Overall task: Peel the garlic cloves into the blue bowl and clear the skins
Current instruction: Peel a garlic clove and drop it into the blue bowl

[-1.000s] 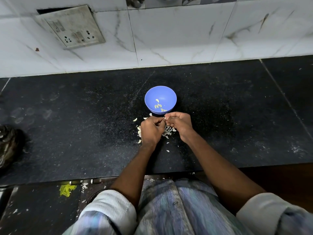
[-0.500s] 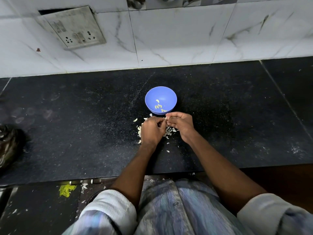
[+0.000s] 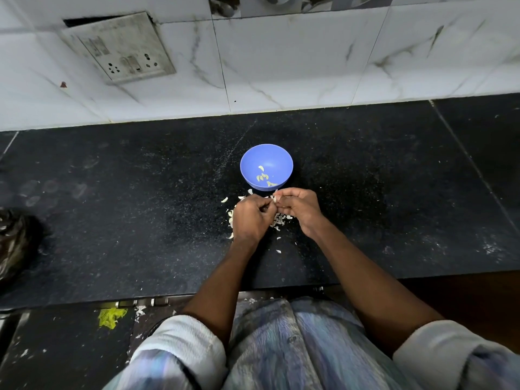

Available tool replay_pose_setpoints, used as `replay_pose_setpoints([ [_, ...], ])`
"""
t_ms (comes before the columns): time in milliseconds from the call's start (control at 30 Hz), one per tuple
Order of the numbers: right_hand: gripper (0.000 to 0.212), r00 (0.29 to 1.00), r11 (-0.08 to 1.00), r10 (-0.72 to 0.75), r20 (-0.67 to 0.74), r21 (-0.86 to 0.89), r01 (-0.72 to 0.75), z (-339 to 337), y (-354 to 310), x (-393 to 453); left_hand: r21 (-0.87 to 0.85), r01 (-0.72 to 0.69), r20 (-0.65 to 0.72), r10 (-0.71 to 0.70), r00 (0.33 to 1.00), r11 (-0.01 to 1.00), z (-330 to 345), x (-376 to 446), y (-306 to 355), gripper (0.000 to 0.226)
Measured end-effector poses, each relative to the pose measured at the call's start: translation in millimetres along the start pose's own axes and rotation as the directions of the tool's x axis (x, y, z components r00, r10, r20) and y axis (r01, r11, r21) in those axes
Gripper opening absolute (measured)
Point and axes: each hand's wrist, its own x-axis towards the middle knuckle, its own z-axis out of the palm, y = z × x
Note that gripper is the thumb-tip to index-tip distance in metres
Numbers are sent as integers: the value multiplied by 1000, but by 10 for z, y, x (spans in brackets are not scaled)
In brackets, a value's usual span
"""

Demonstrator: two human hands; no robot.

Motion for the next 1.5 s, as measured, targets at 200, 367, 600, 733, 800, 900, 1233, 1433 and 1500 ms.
replay_pose_setpoints([
  [200,18,1000,1000,4,13,19,-4,2,6,-8,-127,166,32,-163,986,978,14,-2,29,10],
  [367,16,999,999,32,-6,39,-32,1,7,18,-324,326,120,-303,945,888,28,62,-20,12],
  [600,17,999,999,32,-8,31,-32,8,2,6,-152,131,55,-124,991,980,31,20,-10,8],
  [733,16,1000,999,24,8,22,-24,-6,17,6,-92,54,20,-52,998,994,31,10,-31,6],
  [800,17,1000,1000,22,12,18,-22,-24,23,9,-91,58,20,-56,998,994,44,8,-43,7],
  [900,19,999,1000,18,28,19,-18,-41,27,-1,-97,78,18,-76,997,992,46,8,-36,8],
  [1233,14,992,961,120,41,247,-126,11,-5,41,-550,454,192,-422,886,701,61,56,13,17],
  [1433,13,993,973,108,41,198,-114,-1,13,34,-379,274,58,-273,960,884,57,32,-29,6],
  [1500,12,993,978,106,47,174,-112,-7,16,29,-292,188,16,-192,981,938,47,25,-28,3],
])
